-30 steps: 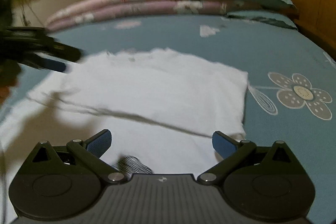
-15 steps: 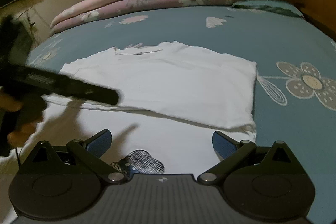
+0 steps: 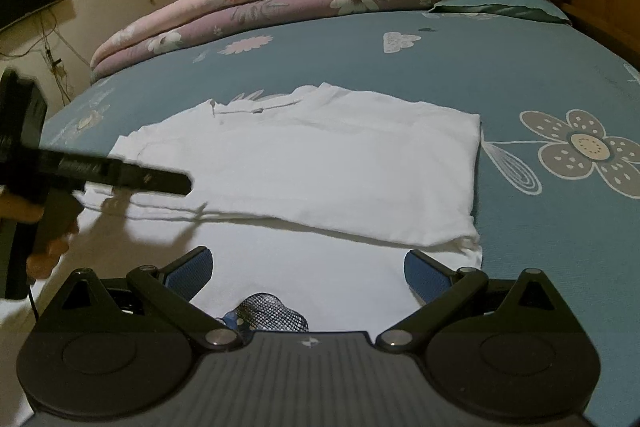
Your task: Fold clothes
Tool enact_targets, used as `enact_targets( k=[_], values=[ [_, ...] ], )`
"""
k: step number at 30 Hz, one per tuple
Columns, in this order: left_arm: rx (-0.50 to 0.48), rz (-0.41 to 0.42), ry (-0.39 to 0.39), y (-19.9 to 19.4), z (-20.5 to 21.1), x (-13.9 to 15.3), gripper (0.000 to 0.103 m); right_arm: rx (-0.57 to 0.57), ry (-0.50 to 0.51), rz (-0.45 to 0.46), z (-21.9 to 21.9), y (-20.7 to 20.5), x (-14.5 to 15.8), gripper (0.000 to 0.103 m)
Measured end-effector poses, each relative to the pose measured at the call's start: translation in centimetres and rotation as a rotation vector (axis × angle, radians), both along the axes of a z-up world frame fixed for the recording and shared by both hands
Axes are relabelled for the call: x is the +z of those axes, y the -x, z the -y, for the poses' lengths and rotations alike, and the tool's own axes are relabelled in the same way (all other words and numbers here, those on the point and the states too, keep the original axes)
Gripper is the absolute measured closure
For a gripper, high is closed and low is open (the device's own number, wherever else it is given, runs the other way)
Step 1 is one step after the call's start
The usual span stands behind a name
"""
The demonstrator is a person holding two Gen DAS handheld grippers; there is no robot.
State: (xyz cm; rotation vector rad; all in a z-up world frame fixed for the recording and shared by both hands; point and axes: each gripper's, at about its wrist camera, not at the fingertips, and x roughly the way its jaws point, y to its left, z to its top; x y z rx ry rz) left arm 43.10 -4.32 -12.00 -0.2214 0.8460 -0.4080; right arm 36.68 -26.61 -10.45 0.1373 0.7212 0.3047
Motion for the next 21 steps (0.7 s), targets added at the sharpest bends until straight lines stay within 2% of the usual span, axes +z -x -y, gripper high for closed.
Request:
enact_targets(
  k=[3,7,9,15,18,21],
  values=[
    [-0.020,-0.002,-0.002,0.0,-0.2,0.0,0.001,-0.004,-0.017,-0.003,0.2,0.0,0.0,0.000],
    [-0.043,-0.043,-0.134,-0.7,1.7,0.9,0.001,-0.013,-0.010,-0.012,0.3,-0.3,-0.3,0.000],
    [-0.063,-0.025,-0.143,-1.0,2.7,2.0,0.001,-0.015,-0.008,-0.013,0.4,-0.3,-0.3,0.000],
    [-0.209,0.002,-0.016,-5.7,8.3,5.5,0.001,0.029,0.004,-0.006,-0.1,-0.1,-0.1,0.000],
    [-0.272,-0.035,0.058,-8.7,11.7,5.3,0.001,0.040,0.017,-0.003,-0.4,0.0,-0.2,0.000],
    [-0.266,-0.089,0.095,-11.3,13.9,3.8,0.001,0.036,0.013,-0.009,-0.2,-0.2,-0.3,0.000]
  ],
)
